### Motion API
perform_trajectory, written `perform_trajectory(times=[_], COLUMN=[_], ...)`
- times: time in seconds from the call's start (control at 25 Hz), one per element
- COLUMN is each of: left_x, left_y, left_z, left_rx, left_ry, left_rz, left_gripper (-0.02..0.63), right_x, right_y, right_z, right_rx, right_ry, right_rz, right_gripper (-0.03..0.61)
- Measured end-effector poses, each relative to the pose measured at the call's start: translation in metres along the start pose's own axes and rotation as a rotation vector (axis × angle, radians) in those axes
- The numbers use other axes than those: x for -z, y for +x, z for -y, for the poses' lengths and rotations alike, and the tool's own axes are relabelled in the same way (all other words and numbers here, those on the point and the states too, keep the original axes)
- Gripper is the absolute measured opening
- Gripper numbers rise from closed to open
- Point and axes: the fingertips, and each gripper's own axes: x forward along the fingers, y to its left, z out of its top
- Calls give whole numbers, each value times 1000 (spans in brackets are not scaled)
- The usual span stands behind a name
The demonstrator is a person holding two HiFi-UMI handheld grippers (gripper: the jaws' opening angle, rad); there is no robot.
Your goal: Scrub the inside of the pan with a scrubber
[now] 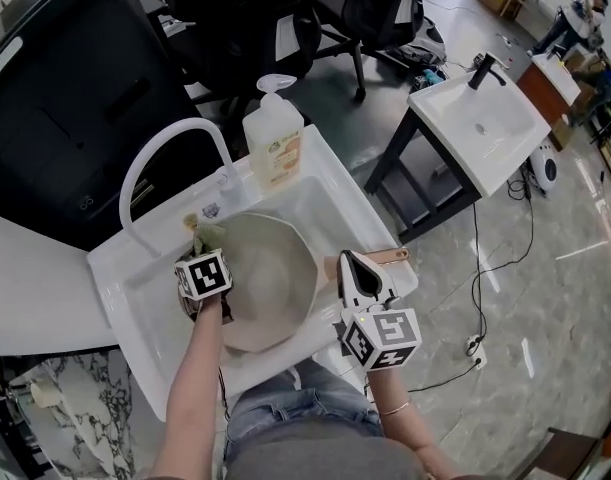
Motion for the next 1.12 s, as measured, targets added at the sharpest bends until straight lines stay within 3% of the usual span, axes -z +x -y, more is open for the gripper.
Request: perform_trajectory(times=[0.2,0.32,0.44,0.52,0.68,0.88,1.0,1.12], left_x=[-9,-13,-13,-19,-31,-33,-23,-10], left_y=[-41,-57,-66,-65,-57,-43,-33,-24], left_z=[-8,-4,12,22,43,70,79,74], left_rx=[108,221,326,325,280,154,121,77], left_ry=[-104,6,289,531,929,1430,1669,1911], left_rz=[61,65,76,128,237,360,380,348], left_gripper=[63,63,63,63,63,63,63,61], right_x=[-5,-3,-1,0,4,13,17,19], right_y=[2,6,6,4,-4,-18,-26,-31], right_z=[-14,-22,-25,-25,-21,-12,-8,-9], right_rx=[-23,-26,-14,1,46,114,145,161], right_ry=[-12,-16,-20,-20,-17,1,8,10], right_rz=[12,6,-2,-5,-9,-16,-21,-20], right_gripper=[11,11,11,11,11,11,11,11])
